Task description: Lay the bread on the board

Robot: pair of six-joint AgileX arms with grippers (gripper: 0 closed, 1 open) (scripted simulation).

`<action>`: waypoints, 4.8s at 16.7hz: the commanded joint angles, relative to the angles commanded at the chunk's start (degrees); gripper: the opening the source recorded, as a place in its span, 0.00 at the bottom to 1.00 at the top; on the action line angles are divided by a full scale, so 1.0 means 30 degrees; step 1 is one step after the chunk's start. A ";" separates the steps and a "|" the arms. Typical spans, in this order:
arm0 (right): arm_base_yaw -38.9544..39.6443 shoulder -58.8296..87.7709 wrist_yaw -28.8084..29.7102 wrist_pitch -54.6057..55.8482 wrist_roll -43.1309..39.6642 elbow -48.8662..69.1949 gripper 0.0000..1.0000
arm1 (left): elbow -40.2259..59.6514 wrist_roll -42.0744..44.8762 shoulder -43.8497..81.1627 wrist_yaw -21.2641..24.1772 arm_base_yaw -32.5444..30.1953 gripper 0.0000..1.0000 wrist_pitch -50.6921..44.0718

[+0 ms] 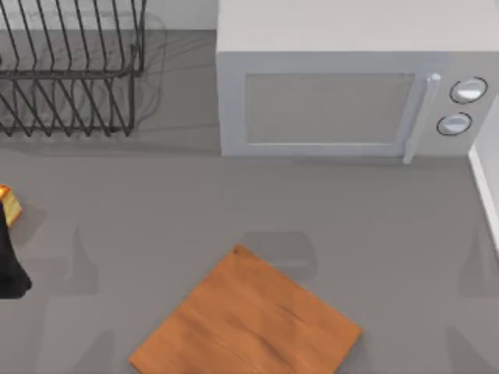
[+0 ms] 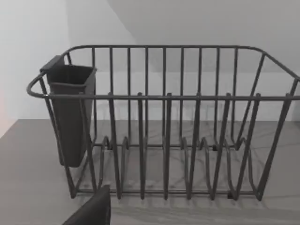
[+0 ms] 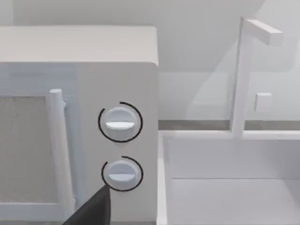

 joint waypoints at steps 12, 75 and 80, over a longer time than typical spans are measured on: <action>0.0000 0.0000 0.0000 0.0000 0.0000 0.0000 1.00 | 0.9250 0.3460 1.0692 0.0258 0.0603 1.00 -0.6237; 0.0000 0.0000 0.0000 0.0000 0.0000 0.0000 1.00 | 2.6089 1.0112 3.9555 0.0150 0.2904 0.00 -1.6230; 0.0000 0.0000 0.0000 0.0000 0.0000 0.0000 1.00 | 2.8558 1.0143 3.8549 0.0137 0.2845 0.00 -2.0149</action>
